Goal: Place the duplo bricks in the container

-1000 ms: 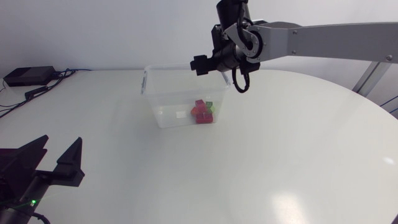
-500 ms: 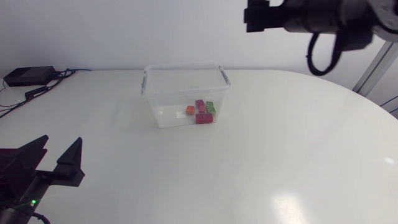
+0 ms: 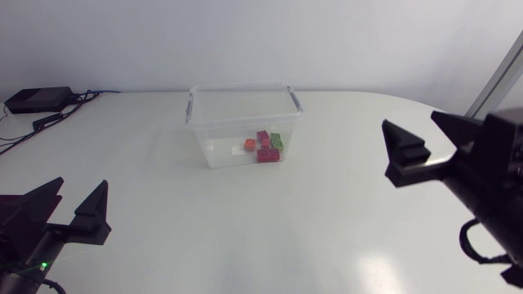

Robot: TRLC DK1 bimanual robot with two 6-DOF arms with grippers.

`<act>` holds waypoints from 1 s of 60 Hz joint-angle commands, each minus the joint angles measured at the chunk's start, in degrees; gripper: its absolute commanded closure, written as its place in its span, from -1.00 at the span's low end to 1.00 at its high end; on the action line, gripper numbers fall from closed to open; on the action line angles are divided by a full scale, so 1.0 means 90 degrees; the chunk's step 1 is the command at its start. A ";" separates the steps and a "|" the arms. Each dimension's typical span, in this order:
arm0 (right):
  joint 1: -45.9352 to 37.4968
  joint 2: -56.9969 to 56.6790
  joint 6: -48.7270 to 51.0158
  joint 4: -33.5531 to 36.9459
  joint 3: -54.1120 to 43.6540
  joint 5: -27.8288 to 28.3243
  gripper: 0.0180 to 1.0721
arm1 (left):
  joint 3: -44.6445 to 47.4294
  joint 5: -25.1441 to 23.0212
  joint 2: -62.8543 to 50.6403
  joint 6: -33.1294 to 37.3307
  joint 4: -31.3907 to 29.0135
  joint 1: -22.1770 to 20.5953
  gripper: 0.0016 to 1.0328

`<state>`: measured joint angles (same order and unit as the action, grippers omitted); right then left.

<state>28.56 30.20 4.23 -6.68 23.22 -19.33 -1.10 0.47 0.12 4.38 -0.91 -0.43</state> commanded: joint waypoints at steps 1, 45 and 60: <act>0.0069 -0.0796 0.0380 -0.0205 -0.0910 0.0058 -0.91 | 0.0113 0.0036 0.0055 0.0070 0.0062 0.0018 -0.92; -0.1453 -0.3387 0.0229 0.0700 -0.2432 0.1487 -0.91 | 0.0117 -0.0005 0.0024 -0.0185 0.0085 0.0031 -0.92; -0.2263 -0.3372 -0.0101 0.0720 -0.2502 0.1798 -0.91 | 0.0120 -0.0027 0.0006 -0.0327 0.0092 0.0039 -0.92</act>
<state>10.17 0.10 5.32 -0.43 2.22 -4.03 -1.10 0.43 0.12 2.85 -0.91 -0.43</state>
